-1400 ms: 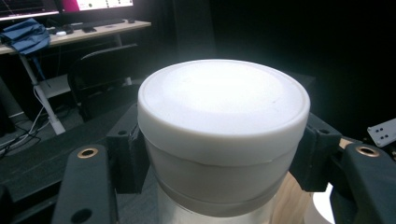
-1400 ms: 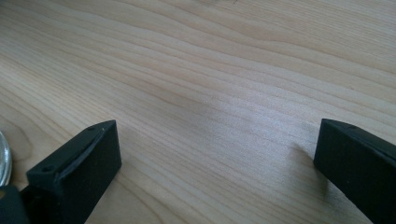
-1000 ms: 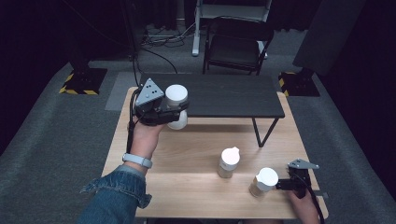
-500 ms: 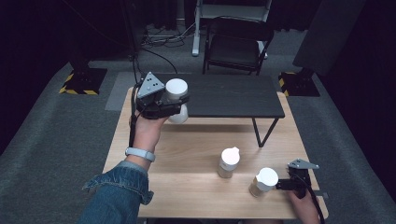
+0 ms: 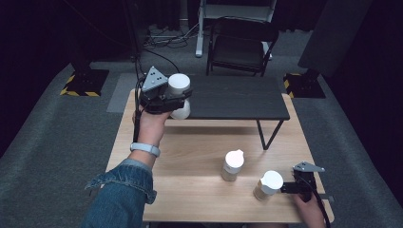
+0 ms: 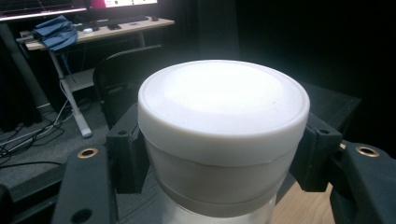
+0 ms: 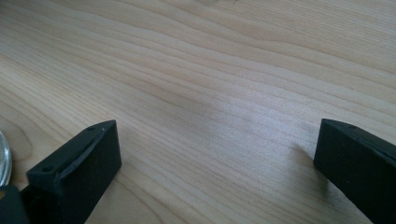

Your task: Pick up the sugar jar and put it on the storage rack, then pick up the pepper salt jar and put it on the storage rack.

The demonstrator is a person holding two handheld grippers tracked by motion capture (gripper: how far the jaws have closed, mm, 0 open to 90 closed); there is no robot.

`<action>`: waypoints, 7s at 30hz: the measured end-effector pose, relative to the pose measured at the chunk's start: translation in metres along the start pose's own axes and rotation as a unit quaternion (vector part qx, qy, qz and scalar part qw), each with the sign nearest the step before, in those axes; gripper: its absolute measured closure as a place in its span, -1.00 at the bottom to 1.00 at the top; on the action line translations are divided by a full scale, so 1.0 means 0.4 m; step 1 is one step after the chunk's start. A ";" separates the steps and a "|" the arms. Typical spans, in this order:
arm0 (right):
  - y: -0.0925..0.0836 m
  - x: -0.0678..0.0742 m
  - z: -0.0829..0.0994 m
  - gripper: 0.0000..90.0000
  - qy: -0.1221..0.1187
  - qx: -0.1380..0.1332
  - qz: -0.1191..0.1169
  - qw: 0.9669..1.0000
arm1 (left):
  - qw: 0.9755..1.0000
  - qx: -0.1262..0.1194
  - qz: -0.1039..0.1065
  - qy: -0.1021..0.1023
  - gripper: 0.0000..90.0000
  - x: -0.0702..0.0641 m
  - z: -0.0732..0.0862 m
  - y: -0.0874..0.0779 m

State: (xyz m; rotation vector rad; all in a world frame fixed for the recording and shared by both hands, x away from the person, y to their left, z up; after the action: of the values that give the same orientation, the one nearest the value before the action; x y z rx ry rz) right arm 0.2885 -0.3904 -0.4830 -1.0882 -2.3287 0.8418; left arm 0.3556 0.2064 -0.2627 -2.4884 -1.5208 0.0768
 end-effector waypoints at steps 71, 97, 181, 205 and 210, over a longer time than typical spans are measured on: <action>0.000 0.000 0.000 -0.99 0.000 0.000 0.000 1.000 | 1.000 0.014 0.002 -0.018 -0.85 0.050 0.054 -0.036; 0.000 0.000 0.000 -0.99 0.000 0.000 0.000 1.000 | 0.999 0.027 0.025 -0.014 -0.88 0.051 0.126 -0.095; 0.000 0.000 0.000 -0.99 0.000 0.000 0.000 1.000 | 0.995 0.097 -0.006 -0.035 -0.88 0.030 0.409 -0.097; 0.000 0.000 0.000 -0.99 0.000 0.000 0.000 1.000 | 0.993 0.114 -0.012 -0.031 -0.88 0.016 0.465 -0.101; 0.000 0.000 -0.001 -0.99 0.000 0.000 0.000 1.000 | 0.992 0.127 0.003 -0.019 -0.77 0.015 0.483 -0.092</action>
State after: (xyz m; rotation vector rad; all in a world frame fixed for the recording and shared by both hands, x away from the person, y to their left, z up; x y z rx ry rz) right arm 0.2887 -0.3905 -0.4829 -1.0870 -2.3286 0.8427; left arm 0.2952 0.2594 -0.4425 -2.3038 -1.4186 0.3018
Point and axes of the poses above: each handheld gripper's, and its own axes: y roughly forward along the jaws, z roughly out of its underside, x roughly to its left, the point moved 4 cm from there along y, roughly forward along the jaws, and after that the axes turned 12 degrees about -z, right-handed, at the moved point
